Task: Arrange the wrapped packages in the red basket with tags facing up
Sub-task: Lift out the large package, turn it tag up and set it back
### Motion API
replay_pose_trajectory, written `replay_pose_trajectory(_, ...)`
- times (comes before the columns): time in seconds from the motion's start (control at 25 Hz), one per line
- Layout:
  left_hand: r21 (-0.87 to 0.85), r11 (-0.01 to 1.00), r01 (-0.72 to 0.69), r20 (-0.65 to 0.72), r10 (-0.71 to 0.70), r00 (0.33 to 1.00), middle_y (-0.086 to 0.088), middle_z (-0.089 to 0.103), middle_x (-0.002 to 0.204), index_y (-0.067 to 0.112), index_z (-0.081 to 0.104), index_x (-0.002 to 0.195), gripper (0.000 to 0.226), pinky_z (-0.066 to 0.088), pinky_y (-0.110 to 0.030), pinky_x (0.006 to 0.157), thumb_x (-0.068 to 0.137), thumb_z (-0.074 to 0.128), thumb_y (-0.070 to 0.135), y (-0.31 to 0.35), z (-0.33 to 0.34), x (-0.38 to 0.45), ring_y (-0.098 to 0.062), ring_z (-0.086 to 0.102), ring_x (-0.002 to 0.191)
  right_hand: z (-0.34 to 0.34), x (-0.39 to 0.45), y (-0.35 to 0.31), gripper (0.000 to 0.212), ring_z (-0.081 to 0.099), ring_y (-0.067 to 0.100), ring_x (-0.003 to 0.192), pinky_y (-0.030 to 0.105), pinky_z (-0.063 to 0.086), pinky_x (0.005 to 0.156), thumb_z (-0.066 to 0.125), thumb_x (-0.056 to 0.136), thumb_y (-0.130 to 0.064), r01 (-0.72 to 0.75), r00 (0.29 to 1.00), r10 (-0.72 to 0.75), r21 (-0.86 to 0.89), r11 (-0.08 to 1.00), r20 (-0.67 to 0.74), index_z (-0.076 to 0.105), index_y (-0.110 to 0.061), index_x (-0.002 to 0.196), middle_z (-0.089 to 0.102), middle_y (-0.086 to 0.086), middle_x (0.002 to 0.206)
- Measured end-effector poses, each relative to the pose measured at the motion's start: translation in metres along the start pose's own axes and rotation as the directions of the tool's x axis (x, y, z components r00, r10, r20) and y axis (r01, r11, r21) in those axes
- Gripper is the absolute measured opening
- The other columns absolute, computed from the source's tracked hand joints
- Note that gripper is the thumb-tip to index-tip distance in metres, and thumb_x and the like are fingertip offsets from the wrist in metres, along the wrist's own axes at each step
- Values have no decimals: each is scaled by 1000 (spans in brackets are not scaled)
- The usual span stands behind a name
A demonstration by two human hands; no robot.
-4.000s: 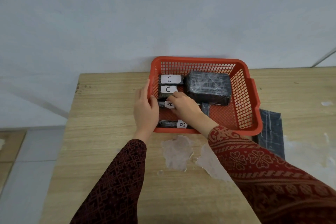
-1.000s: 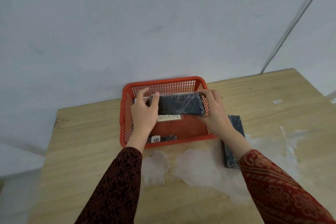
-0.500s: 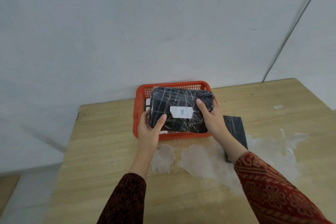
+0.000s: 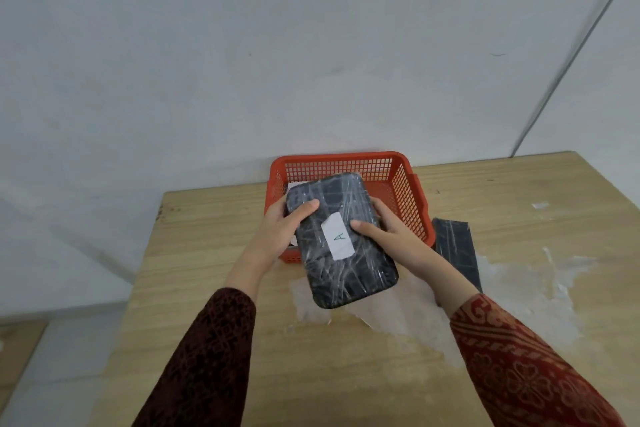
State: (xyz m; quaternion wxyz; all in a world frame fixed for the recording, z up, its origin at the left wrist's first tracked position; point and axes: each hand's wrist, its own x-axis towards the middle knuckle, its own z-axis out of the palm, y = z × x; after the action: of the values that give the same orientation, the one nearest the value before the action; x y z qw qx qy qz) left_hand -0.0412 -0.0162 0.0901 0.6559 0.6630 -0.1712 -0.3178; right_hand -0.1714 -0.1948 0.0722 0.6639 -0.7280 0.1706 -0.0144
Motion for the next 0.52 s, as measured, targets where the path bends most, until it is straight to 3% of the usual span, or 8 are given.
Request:
replay_pose_trajectory(0.12, -109, 993, -36, -141, 20, 990, -5, 71, 106, 24, 60, 111, 47, 55, -31, 73, 70, 75, 41, -4, 10, 1, -19, 69, 94, 12, 9, -3, 53, 68, 5, 96, 20, 56, 74, 62, 86, -44, 68, 986, -65, 16, 998, -154, 39, -34, 132, 63, -13, 117)
replay_pose_trajectory(0.24, -113, 994, 0, -106, -12, 994, -6, 69, 108, 21, 62, 110, 45, 55, -28, 71, 71, 73, 40, -25, 23, -6, -17, 69, 92, 18, 17, 6, 59, 64, 9, 101, 32, 54, 85, 60, 86, -45, 20, 918, 22, 102, 995, -397, 33, -29, 137, 60, -3, 124)
replay_pose_trajectory(0.4, -148, 978, 149, -86, -163, 983, -8, 72, 105, 17, 69, 104, 28, 56, -38, 79, 78, 72, 27, -35, 21, -4, -22, 69, 93, 7, 18, 16, 74, 59, 8, 105, 27, 52, 83, 73, 76, -40, 7, 922, 63, 180, 984, -382, 31, -33, 137, 55, -9, 122)
replay_pose_trajectory(0.52, -107, 963, 248, 0, -250, 968, -5, 74, 101, 20, 71, 99, 24, 56, -38, 81, 77, 73, 29, -36, 14, 1, -20, 70, 89, -12, 16, 20, 64, 61, 6, 105, 33, 54, 88, 80, 64, -48, -3, 933, 44, 117, 993, -356, 47, -38, 118, 60, -14, 114)
